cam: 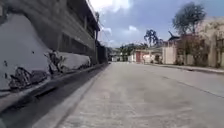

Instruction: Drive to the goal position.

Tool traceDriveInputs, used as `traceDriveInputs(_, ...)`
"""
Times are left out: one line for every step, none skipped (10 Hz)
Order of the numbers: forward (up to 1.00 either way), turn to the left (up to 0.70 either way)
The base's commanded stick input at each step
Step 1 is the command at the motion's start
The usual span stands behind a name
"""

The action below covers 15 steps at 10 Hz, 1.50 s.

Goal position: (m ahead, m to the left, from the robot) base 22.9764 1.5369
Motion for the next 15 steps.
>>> traceDriveInputs(1.0, -0.35)
traceDriveInputs(1.0, -0.17)
traceDriveInputs(1.0, 0.0)
traceDriveInputs(1.0, 0.0)
traceDriveInputs(1.0, 0.0)
traceDriveInputs(1.0, 0.0)
traceDriveInputs(1.0, 0.0)
traceDriveInputs(1.0, 0.0)
traceDriveInputs(1.0, 0.0)
traceDriveInputs(1.0, 0.0)
traceDriveInputs(1.0, 0.0)
traceDriveInputs(1.0, 0.0)
traceDriveInputs(1.0, 0.0)
traceDriveInputs(1.0, 0.0)
traceDriveInputs(1.0, 0.0)
